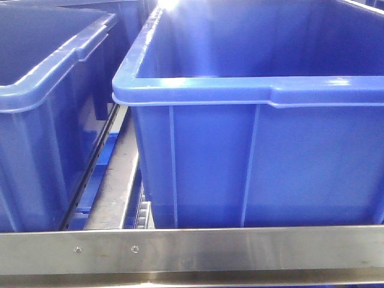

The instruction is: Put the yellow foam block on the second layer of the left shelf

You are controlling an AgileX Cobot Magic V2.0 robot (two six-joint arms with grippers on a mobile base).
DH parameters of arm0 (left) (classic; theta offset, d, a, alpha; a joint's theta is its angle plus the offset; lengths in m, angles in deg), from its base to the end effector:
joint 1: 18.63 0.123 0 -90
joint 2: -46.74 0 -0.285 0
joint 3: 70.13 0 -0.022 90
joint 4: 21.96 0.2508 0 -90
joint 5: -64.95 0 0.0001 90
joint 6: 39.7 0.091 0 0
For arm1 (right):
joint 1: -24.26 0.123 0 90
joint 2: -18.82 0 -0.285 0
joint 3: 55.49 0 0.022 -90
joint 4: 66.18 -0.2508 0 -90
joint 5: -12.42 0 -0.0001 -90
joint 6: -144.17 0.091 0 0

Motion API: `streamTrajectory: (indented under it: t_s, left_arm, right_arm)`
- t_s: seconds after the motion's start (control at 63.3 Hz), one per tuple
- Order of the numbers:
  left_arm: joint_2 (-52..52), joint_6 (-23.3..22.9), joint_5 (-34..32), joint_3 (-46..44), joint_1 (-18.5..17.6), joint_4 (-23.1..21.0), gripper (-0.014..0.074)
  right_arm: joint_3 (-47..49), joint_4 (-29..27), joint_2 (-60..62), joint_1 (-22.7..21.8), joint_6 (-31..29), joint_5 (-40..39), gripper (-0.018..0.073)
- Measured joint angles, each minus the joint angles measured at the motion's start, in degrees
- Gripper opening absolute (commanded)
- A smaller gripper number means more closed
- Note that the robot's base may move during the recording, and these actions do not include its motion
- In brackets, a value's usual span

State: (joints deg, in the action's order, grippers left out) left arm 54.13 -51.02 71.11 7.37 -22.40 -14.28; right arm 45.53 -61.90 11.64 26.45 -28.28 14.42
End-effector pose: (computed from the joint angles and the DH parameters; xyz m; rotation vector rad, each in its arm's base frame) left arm 0.0562 -0.0024 0.2022 -0.0100 1.5889 -0.0901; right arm 0.0569 0.0019 0.2002 0.0166 1.5390 0.0737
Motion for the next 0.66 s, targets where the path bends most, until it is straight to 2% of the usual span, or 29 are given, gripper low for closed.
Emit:
streamTrajectory:
  t_s: [0.664]
  left_arm:
    - [0.0, 0.0, 0.0, 0.0, 0.0, 0.0, 0.0137]
  right_arm:
    - [0.0, -0.1, 0.0, 0.0, 0.0, 0.0, 0.0057]
